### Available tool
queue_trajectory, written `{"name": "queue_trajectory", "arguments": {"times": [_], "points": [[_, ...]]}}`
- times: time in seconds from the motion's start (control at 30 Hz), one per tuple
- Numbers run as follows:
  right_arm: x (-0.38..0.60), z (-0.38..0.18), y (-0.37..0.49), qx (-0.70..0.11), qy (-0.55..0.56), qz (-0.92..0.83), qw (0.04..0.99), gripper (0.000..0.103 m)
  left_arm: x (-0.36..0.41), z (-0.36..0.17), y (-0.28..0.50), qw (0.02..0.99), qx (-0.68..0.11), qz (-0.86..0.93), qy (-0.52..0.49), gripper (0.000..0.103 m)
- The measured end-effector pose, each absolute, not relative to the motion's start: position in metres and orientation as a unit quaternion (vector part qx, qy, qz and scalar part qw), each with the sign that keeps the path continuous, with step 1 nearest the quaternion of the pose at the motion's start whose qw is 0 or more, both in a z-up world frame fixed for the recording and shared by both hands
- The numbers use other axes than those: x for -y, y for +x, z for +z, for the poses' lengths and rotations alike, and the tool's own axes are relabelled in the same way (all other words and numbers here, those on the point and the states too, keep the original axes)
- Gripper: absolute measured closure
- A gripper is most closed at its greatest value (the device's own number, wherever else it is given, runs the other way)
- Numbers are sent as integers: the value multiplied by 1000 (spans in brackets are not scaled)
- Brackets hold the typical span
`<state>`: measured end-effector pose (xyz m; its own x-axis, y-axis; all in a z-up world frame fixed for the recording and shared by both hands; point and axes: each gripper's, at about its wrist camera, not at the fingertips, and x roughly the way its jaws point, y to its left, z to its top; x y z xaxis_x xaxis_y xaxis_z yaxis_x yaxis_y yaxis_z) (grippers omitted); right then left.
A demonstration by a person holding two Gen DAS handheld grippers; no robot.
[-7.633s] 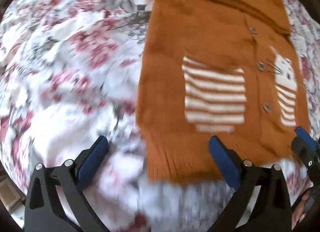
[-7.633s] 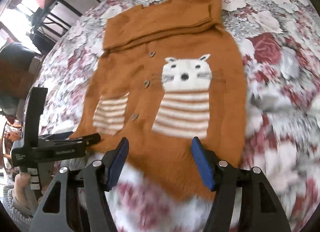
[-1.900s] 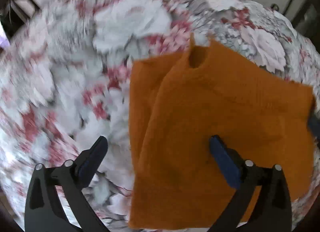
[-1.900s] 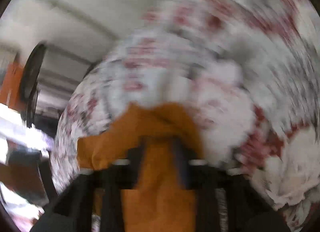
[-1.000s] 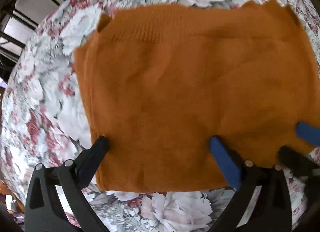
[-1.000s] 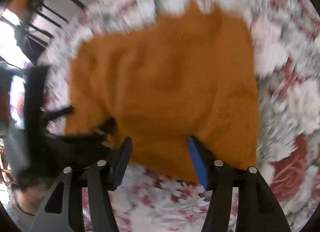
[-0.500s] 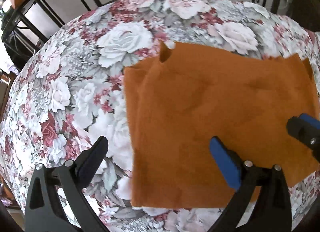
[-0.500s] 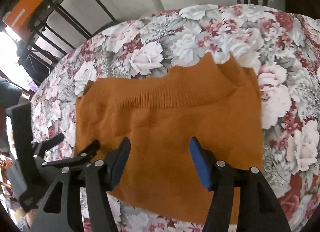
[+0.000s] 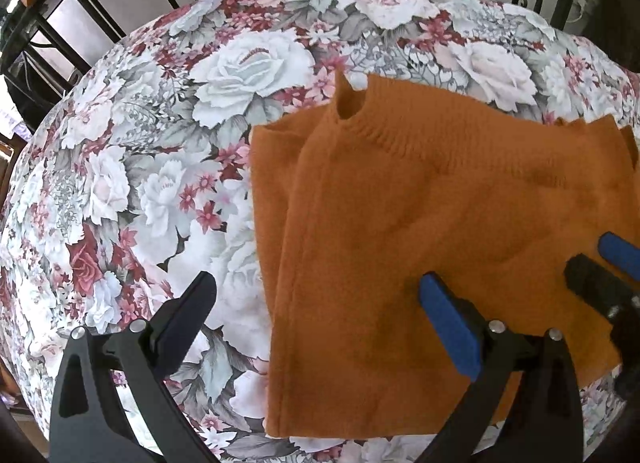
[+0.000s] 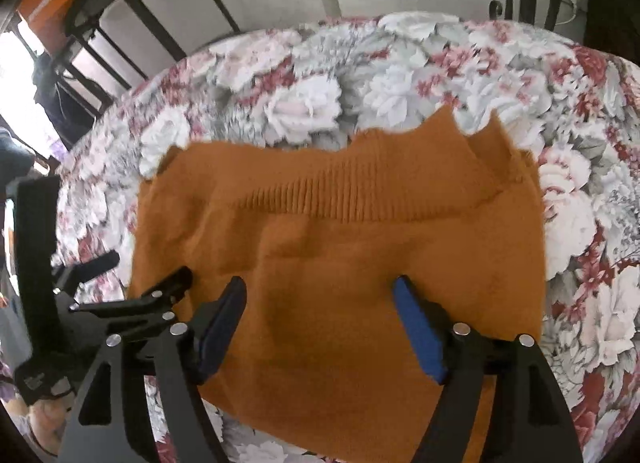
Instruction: Fold small clothes
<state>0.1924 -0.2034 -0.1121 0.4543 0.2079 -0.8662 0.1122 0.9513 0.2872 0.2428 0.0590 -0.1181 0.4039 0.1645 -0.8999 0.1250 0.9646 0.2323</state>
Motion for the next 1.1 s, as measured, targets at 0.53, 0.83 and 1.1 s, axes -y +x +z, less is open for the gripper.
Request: {"name": "queue_trajectory", "arguments": {"times": [0.53, 0.83, 1.1], "points": [[239, -121, 197, -526, 144, -49, 837, 11, -60, -109, 242, 834, -537, 19, 125, 4], [238, -102, 200, -505, 169, -45, 845, 10, -67, -108, 253, 829, -551, 3, 91, 4], [234, -79, 218, -504, 156, -45, 848, 4, -67, -86, 279, 836, -548, -4, 41, 4]]}}
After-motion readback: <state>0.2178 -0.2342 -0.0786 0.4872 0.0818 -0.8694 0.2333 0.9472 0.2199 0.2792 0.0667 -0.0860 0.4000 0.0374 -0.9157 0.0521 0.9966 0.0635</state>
